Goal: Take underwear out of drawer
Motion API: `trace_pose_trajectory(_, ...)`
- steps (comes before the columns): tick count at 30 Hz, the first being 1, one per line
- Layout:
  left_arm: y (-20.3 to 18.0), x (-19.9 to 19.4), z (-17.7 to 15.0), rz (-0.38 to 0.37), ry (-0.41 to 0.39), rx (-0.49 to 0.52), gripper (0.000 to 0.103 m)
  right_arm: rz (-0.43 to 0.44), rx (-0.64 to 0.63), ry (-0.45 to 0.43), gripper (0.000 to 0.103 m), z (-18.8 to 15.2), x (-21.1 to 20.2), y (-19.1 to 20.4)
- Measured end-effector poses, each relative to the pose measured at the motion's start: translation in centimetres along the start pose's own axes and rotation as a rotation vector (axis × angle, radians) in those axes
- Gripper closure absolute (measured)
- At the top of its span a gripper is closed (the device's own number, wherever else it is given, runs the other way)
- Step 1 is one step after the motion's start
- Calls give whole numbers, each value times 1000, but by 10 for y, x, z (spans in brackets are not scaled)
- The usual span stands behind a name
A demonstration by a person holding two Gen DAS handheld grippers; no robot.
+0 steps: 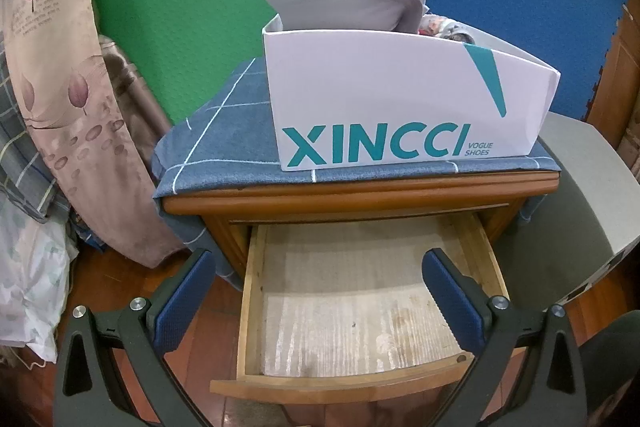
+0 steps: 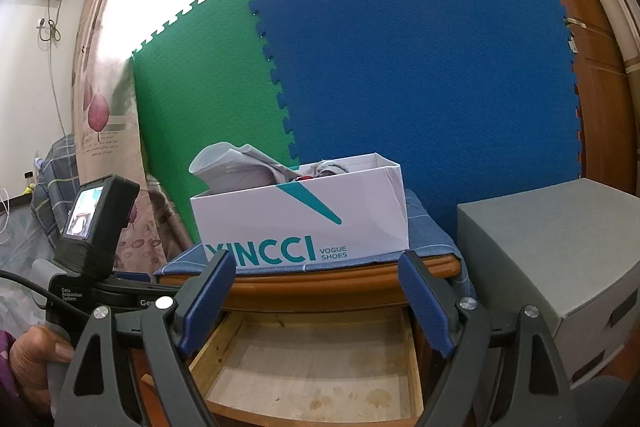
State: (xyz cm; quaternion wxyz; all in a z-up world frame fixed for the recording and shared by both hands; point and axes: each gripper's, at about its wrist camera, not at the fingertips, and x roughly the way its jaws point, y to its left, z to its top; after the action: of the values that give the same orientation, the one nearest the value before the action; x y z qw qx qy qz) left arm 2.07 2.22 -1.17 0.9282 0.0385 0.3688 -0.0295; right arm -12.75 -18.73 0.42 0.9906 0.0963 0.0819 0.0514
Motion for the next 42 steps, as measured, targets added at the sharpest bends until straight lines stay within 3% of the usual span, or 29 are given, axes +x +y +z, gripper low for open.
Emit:
trace_pose_trajectory(29, 3, 8, 9, 5, 16, -47, 0, -4, 19, 10, 17, -1, -1, 1)
trace_pose_trajectory(42, -2, 5, 16, 12, -3, -24, 0, -1, 20, 17, 17, -2, 1, 2)
